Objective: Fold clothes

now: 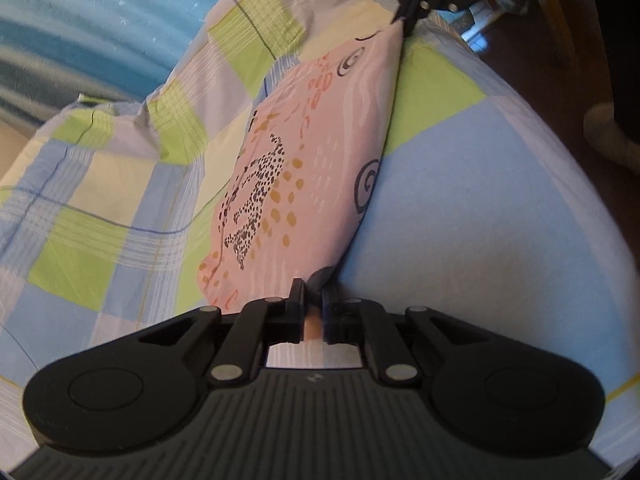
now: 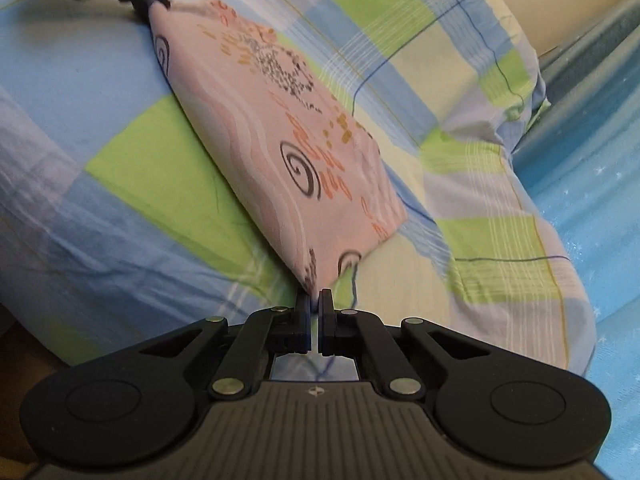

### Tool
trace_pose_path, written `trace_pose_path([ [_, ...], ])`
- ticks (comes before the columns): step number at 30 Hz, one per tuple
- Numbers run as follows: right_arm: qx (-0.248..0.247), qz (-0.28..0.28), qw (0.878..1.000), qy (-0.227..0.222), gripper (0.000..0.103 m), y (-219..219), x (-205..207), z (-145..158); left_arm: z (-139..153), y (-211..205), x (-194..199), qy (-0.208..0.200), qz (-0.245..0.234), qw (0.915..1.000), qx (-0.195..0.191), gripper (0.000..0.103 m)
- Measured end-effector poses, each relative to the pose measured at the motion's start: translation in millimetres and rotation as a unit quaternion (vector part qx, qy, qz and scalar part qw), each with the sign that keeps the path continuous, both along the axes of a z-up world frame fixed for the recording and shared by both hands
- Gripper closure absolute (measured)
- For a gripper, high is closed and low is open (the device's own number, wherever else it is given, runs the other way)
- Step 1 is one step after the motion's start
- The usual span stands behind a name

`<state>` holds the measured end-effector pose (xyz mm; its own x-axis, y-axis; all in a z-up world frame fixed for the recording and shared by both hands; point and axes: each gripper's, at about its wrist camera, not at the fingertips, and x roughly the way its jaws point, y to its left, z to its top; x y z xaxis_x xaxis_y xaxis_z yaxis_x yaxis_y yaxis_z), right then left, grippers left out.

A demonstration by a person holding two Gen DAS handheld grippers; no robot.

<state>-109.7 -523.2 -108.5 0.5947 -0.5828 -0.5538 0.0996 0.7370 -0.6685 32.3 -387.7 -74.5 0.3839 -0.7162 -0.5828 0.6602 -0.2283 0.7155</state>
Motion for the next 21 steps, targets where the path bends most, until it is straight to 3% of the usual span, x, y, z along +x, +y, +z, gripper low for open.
trace_pose_path([
  [3,0.086,-0.057,0.993,-0.052,0.098,-19.4,-14.1,20.2,17.9,10.7,4.9,0.036,0.022,0.9991,-0.007,0.091],
  [5,0.134,-0.085,0.980,-0.119,0.098,-30.9,-25.4,40.8,32.3,17.2,8.8,0.060,0.045,0.9969,-0.025,0.091],
  [7,0.170,-0.081,0.962,-0.196,0.092,-33.7,-34.5,57.0,48.2,15.4,13.5,0.097,0.081,0.9905,-0.056,0.091],
  [9,0.208,-0.060,0.947,-0.238,0.090,-33.8,-28.6,61.7,58.9,4.6,15.8,0.129,0.114,0.9817,-0.081,0.089],
  [12,0.275,-0.035,0.933,-0.231,0.090,-32.8,-1.7,58.9,64.0,-21.9,21.8,0.183,0.162,0.9640,-0.104,0.086],
  [14,0.318,-0.021,0.922,-0.221,0.090,-31.0,16.2,56.8,60.3,-39.5,30.3,0.238,0.206,0.9436,-0.103,0.086],
  [17,0.357,-0.063,0.914,-0.182,0.090,-35.5,28.2,47.2,40.8,-56.8,37.5,0.272,0.256,0.9238,-0.086,0.086],
  [20,0.419,-0.094,0.878,-0.209,0.090,-49.7,21.5,46.4,40.4,-57.2,35.8,0.277,0.280,0.9139,-0.098,0.087],
  [21,0.424,-0.093,0.874,-0.221,0.089,-51.0,19.1,49.7,44.4,-56.6,38.3,0.284,0.290,0.9072,-0.109,0.086],
])
